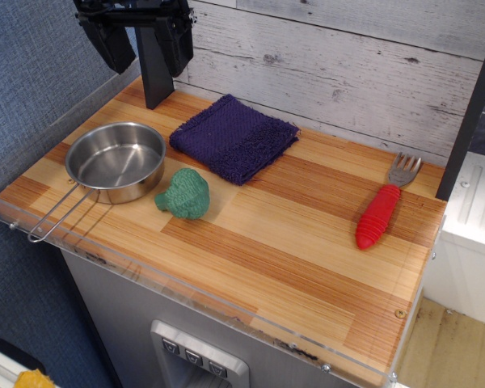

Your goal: Put the broccoli onto the purple napkin

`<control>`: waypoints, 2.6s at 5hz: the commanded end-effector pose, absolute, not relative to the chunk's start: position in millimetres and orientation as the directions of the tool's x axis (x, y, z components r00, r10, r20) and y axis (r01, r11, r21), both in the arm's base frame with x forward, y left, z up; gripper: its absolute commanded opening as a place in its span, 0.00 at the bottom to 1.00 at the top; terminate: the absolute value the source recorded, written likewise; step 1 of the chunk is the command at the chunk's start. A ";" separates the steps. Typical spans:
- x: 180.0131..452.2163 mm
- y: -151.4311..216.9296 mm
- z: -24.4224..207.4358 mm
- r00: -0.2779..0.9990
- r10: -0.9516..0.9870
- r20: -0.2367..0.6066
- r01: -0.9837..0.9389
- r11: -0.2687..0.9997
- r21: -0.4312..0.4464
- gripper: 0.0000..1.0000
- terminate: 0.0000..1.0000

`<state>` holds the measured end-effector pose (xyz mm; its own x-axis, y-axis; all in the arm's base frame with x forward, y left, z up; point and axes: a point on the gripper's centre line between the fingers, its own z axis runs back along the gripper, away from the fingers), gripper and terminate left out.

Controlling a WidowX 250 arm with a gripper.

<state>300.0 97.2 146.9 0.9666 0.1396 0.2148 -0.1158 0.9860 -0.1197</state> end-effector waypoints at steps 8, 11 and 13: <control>282.6 46.8 67.7 0.988 -0.134 0.077 0.137 0.990 -0.043 1.00 0.00; 284.5 58.7 44.8 0.993 -0.118 0.006 0.118 0.992 -0.043 1.00 0.00; 288.3 56.5 35.1 0.992 -0.123 -0.026 0.122 0.992 -0.036 1.00 0.00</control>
<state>284.4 53.9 25.3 0.9912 -0.1171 -0.0609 0.1142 0.9922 -0.0492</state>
